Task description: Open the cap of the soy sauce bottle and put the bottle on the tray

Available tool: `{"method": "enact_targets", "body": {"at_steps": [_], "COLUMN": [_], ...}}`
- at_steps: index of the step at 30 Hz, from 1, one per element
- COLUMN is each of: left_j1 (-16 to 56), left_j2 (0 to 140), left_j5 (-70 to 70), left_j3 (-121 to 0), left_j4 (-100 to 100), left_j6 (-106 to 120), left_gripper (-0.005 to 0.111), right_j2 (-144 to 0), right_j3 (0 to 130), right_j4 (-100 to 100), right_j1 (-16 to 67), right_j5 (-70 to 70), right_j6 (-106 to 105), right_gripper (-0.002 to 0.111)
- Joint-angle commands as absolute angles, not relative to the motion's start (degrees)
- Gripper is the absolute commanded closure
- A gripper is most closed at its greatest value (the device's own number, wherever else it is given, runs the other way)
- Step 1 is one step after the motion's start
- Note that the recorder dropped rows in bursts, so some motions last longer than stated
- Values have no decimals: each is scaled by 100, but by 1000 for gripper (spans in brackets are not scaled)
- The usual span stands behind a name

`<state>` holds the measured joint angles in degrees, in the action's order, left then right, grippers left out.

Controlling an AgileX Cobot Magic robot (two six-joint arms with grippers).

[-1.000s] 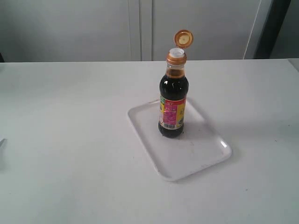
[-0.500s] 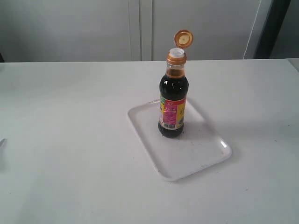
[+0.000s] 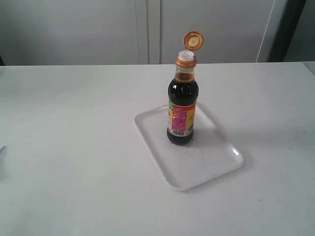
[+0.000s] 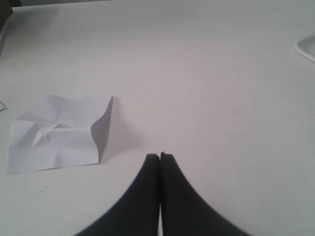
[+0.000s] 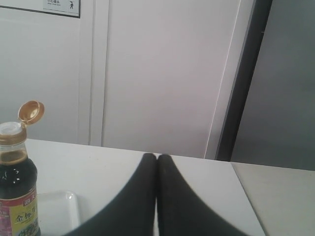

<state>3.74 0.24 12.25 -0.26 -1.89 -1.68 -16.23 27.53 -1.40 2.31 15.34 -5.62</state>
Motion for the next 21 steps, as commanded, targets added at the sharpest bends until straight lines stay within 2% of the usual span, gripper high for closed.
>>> {"method": "enact_targets", "body": {"at_steps": [1, 21], "left_j1": [349, 349], "left_j2": [0, 0], "left_j5": [1295, 1307], "left_j3": [0, 0], "left_j4": [-343, -378], "left_j6": [-167, -156], "left_gripper": [107, 107], "right_j2": [-1614, -1614], "right_j3": [2730, 2730], "right_j4": [-172, -172], "right_j1": [161, 161], "right_j5": [1518, 1518], "right_j6": [-537, -537], "right_gripper": [108, 108]}}
